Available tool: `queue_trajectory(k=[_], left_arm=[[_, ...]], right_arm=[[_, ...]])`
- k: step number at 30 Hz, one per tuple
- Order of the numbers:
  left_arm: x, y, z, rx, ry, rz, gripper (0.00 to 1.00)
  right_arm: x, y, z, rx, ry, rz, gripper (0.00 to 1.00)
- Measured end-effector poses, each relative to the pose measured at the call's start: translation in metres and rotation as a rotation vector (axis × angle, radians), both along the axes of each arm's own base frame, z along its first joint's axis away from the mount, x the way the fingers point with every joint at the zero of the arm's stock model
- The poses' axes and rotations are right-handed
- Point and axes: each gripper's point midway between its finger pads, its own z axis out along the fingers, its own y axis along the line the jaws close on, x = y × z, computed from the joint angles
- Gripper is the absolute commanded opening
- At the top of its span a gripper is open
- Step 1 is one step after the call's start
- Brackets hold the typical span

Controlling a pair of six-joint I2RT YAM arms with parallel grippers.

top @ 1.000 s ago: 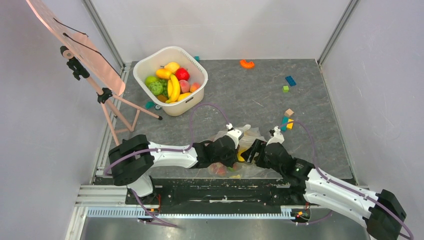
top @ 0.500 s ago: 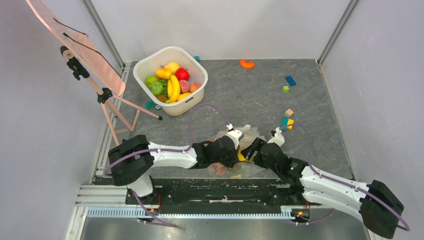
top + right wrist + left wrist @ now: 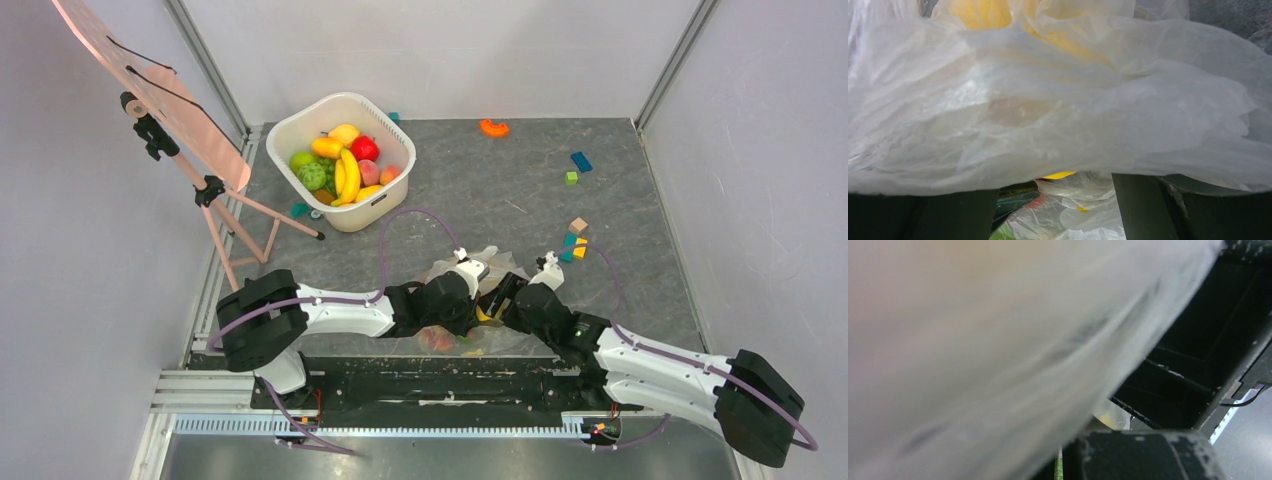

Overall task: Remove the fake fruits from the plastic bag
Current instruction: Take out the fake fruit from the plastic bag.

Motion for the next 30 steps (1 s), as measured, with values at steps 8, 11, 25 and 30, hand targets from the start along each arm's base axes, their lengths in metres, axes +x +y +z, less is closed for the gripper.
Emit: queue_trajectory(k=[8, 11, 25, 30], left_arm=[[-0.001, -0.002, 0.001, -0.008, 0.002, -0.006, 0.02], [-0.001, -0.002, 0.001, -0.008, 0.003, -0.007, 0.02], [-0.005, -0.001, -0.001, -0.011, 0.015, -0.023, 0.02], [-0.006, -0.001, -0.002, -0.016, 0.014, -0.025, 0.02]], right_arm=[[0.005, 0.001, -0.004, -0.02, 0.006, -0.019, 0.9], [0.01, 0.003, -0.002, -0.028, -0.002, -0.033, 0.9], [0.028, 0.008, -0.014, -0.132, 0.015, -0.065, 0.73], [0.031, 0.009, -0.018, -0.159, 0.011, -0.068, 0.57]])
